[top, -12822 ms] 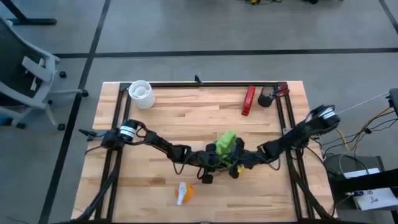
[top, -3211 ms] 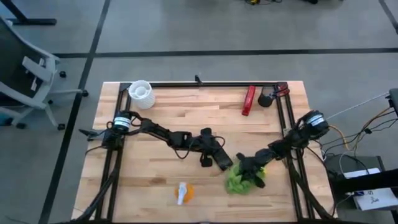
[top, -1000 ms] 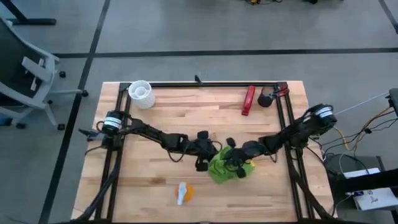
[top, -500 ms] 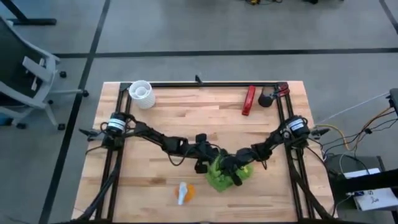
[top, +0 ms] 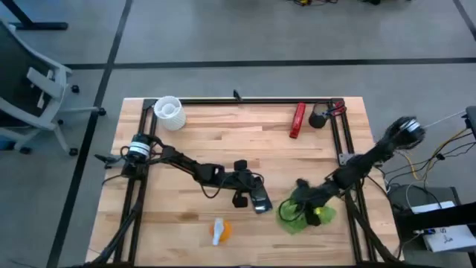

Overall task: Apply microfiber cloth
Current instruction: Wipe the back and front of the cellphone using the microfiber cloth

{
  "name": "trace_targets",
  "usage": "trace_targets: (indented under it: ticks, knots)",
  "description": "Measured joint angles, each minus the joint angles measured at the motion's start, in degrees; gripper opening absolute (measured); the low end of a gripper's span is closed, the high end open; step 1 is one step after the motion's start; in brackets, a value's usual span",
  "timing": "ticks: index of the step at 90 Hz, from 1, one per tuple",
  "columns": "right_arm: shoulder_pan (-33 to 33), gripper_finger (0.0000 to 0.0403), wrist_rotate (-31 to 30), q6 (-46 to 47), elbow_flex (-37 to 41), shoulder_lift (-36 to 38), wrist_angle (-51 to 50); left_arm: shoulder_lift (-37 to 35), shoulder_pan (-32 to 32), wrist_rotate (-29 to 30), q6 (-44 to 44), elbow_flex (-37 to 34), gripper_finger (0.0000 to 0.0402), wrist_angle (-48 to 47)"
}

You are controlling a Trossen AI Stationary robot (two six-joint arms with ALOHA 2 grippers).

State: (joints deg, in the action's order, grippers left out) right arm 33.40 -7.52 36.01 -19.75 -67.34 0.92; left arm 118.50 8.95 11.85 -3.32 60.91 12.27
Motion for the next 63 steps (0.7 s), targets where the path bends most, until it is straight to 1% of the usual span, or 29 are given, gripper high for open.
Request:
trace_targets:
  ticks: [6,13,19,27,35,43,51,63]
  knots:
    - [-0.01,0.0,-3.72,1.97,0.0,8.22,-8.91,-1.74,-0.16,0.48,0.98,-0.08,0.0001,-0.39]
    - [-0.12,0.0,-7.89,2.53,0.08,16.95,-16.5,-3.78,-0.2,0.47,2.36,-0.18,0.0,-1.08]
    - [-0.21,0.0,-11.12,2.62,0.36,23.78,-21.47,-5.77,-0.22,0.4,3.5,-0.55,0.0,-2.93]
    - [-0.62,0.0,-13.66,2.73,0.89,31.49,-26.91,-7.82,-0.33,-0.6,4.88,-0.64,0.0,-2.97]
    - [-0.98,0.0,-16.25,5.07,0.96,37.47,-34.64,-10.14,-0.76,-2.33,5.3,-0.69,0.0,-1.77]
    - [-1.02,0.0,-17.96,7.94,1.14,42.36,-42.21,-11.91,-0.93,-2.66,5.29,-1.25,0.0,-1.31]
    - [-1.02,0.0,-18.61,9.82,1.18,46.39,-44.01,-14.3,-1.03,-3.33,5.87,-2.87,0.0,0.38]
    - [-1.03,0.0,-26.75,11.59,1.19,49.58,-43.4,-19.92,-1.61,-3.4,5.99,-7.42,0.0,7.39]
